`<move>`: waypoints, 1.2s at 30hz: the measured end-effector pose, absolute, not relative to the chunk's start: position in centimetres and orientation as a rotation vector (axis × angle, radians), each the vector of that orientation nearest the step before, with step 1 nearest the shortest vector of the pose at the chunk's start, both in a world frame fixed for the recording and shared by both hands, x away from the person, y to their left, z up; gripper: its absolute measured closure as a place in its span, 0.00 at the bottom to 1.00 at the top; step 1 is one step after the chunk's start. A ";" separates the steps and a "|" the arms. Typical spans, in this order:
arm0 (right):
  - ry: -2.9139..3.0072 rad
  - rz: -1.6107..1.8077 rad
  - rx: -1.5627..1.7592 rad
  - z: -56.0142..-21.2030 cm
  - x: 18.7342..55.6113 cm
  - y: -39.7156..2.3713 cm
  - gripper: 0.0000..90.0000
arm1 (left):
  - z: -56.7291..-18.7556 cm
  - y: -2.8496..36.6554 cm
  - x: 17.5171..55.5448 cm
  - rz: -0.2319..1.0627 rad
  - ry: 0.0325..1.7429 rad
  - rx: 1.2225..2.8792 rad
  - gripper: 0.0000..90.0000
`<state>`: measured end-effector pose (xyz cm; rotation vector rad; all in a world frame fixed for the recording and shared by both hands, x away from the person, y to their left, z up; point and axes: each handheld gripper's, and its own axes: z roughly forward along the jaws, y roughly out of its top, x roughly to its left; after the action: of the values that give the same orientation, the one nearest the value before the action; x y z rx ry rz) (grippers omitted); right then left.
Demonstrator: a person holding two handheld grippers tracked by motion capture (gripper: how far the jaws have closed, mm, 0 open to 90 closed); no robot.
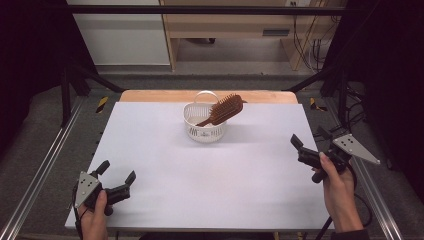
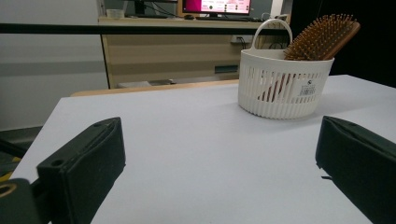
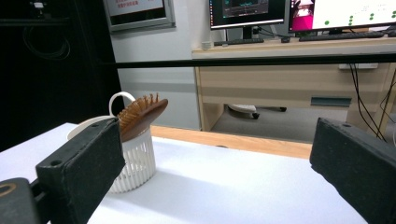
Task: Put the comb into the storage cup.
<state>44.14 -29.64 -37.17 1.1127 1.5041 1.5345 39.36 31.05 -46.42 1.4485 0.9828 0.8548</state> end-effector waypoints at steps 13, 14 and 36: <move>1.537 1.506 1.117 -40.1 42.9 -30.2 0.03 | -46.4 31.8 38.5 0.840 0.976 1.435 0.02; 1.539 1.506 1.117 -40.3 42.8 -30.3 0.03 | -46.4 31.8 38.4 0.838 0.972 1.437 0.02; 1.651 1.498 1.059 -44.3 41.5 -28.5 0.04 | -46.5 31.4 38.4 0.822 0.931 1.449 0.02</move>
<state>41.48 -28.52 -44.29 1.0585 1.6513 1.4984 38.36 31.43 -46.47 1.4489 0.9309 0.8217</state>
